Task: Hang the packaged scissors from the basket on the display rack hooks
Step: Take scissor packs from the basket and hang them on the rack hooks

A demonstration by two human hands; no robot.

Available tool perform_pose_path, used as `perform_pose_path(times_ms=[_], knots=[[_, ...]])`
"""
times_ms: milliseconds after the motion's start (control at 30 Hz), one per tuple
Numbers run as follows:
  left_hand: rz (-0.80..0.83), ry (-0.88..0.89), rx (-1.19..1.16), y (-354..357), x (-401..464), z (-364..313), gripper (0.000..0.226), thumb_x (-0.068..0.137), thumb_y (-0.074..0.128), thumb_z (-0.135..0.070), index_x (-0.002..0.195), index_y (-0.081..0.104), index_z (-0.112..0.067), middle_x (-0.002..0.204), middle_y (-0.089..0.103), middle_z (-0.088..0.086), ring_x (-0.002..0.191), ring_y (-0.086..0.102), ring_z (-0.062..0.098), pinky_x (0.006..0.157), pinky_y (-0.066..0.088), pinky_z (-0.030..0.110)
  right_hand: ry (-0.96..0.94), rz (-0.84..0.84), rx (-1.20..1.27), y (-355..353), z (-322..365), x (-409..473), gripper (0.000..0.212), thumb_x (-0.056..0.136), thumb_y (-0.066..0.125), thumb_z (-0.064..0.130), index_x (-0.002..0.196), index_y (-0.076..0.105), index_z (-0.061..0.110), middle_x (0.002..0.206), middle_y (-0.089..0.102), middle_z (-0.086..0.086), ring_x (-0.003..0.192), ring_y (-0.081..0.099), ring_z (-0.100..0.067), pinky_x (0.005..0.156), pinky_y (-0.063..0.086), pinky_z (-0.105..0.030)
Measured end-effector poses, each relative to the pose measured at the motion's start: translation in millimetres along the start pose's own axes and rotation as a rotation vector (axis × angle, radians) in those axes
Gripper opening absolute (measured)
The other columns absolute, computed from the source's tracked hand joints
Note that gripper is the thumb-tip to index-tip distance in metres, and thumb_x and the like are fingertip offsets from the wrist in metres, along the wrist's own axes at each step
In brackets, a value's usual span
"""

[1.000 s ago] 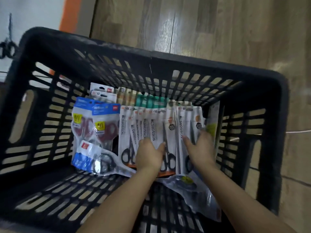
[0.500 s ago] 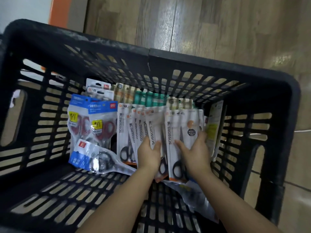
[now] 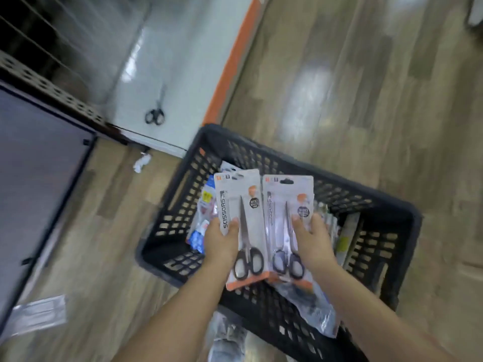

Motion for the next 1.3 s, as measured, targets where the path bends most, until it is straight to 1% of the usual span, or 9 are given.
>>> perform_pose_path(times_ms=[200, 300, 400, 633, 733, 833, 1000, 1200, 1300], knots=[[-0.164, -0.004, -0.116, -141, -104, -99, 0.034, 0.095, 0.052, -0.028, 0.122, 0.056, -0.007, 0.116, 0.061, 0.009, 0.113, 0.055, 0.028, 0.085, 0.04, 0.026, -0.153, 0.114, 0.077, -6, 168, -111, 0.027, 0.099, 0.043, 0.023, 0.103, 0.046, -0.004, 0.093, 0.05, -0.02, 0.09, 0.052, -0.033, 0.086, 0.038, -0.022], [-0.238, 0.002, -0.17, -218, -171, -142, 0.04, 0.096, 0.05, -0.031, 0.125, 0.053, -0.003, 0.126, 0.058, 0.016, 0.117, 0.053, 0.029, 0.087, 0.039, 0.025, -0.254, 0.169, 0.08, 1, 254, -185, 0.042, 0.092, 0.049, 0.039, 0.1, 0.05, -0.002, 0.09, 0.052, -0.019, 0.078, 0.051, -0.029, 0.062, 0.023, -0.027], [-0.343, 0.043, -0.314, -304, -253, -172, 0.032, 0.094, 0.053, -0.026, 0.118, 0.057, -0.004, 0.117, 0.062, 0.013, 0.106, 0.056, 0.023, 0.073, 0.032, 0.02, -0.395, 0.265, 0.057, 15, 330, -271, 0.059, 0.069, 0.048, 0.045, 0.098, 0.055, -0.006, 0.082, 0.057, -0.017, 0.071, 0.051, -0.023, 0.056, 0.035, -0.029], [-0.638, 0.147, -0.527, -496, -430, -155, 0.028, 0.093, 0.056, -0.017, 0.074, 0.051, 0.004, 0.073, 0.057, 0.021, 0.07, 0.054, 0.021, 0.06, 0.032, 0.026, -0.757, 0.503, -0.088, 88, 434, -498, 0.021, 0.096, 0.05, 0.019, 0.112, 0.053, 0.006, 0.104, 0.06, -0.019, 0.101, 0.057, -0.032, 0.075, 0.037, -0.034], [-0.757, 0.187, -0.619, -562, -510, -121, 0.028, 0.096, 0.051, -0.017, 0.071, 0.043, -0.009, 0.062, 0.044, 0.005, 0.056, 0.041, 0.009, 0.043, 0.029, 0.016, -0.89, 0.623, -0.161, 127, 443, -599, 0.04, 0.098, 0.045, 0.024, 0.131, 0.042, 0.002, 0.122, 0.051, -0.01, 0.119, 0.048, -0.029, 0.08, 0.034, -0.029], [-0.909, 0.218, -0.682, -617, -580, -72, 0.025, 0.095, 0.052, -0.015, 0.094, 0.055, 0.01, 0.096, 0.058, 0.028, 0.083, 0.059, 0.021, 0.044, 0.036, 0.02, -0.953, 0.725, -0.185, 164, 430, -689, 0.031, 0.098, 0.044, 0.024, 0.124, 0.045, 0.007, 0.115, 0.054, -0.009, 0.101, 0.054, -0.022, 0.07, 0.034, -0.028], [-1.07, 0.179, -0.703, -677, -664, 22, 0.035, 0.095, 0.053, -0.015, 0.063, 0.042, -0.009, 0.06, 0.047, 0.005, 0.059, 0.04, 0.011, 0.04, 0.033, 0.012, -1.02, 0.901, -0.246, 217, 374, -798, 0.021, 0.096, 0.046, 0.021, 0.11, 0.054, 0.007, 0.1, 0.059, -0.006, 0.09, 0.055, -0.019, 0.07, 0.037, -0.029], [-1.171, 0.097, -0.756, -705, -724, 106, 0.032, 0.096, 0.051, -0.02, 0.102, 0.054, 0.012, 0.124, 0.048, 0.033, 0.099, 0.056, 0.033, 0.082, 0.044, 0.037, -0.993, 1.025, -0.268, 256, 317, -868, 0.028, 0.096, 0.048, 0.029, 0.108, 0.055, 0.005, 0.104, 0.059, -0.007, 0.099, 0.055, -0.023, 0.079, 0.041, -0.032], [-1.196, 0.09, -0.789, -712, -734, 135, 0.031, 0.096, 0.051, -0.021, 0.068, 0.041, -0.012, 0.106, 0.054, 0.027, 0.068, 0.054, 0.021, 0.075, 0.044, 0.042, -1.018, 1.056, -0.286, 274, 305, -892, 0.024, 0.096, 0.048, 0.032, 0.098, 0.057, 0.009, 0.097, 0.061, -0.006, 0.093, 0.056, -0.022, 0.079, 0.043, -0.034]])
Point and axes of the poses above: each hand's wrist, its own x-axis towards the middle knuckle, its own y-axis out of the palm, z = x × y, the point moved 9 cm from there along x, towards the middle knuckle
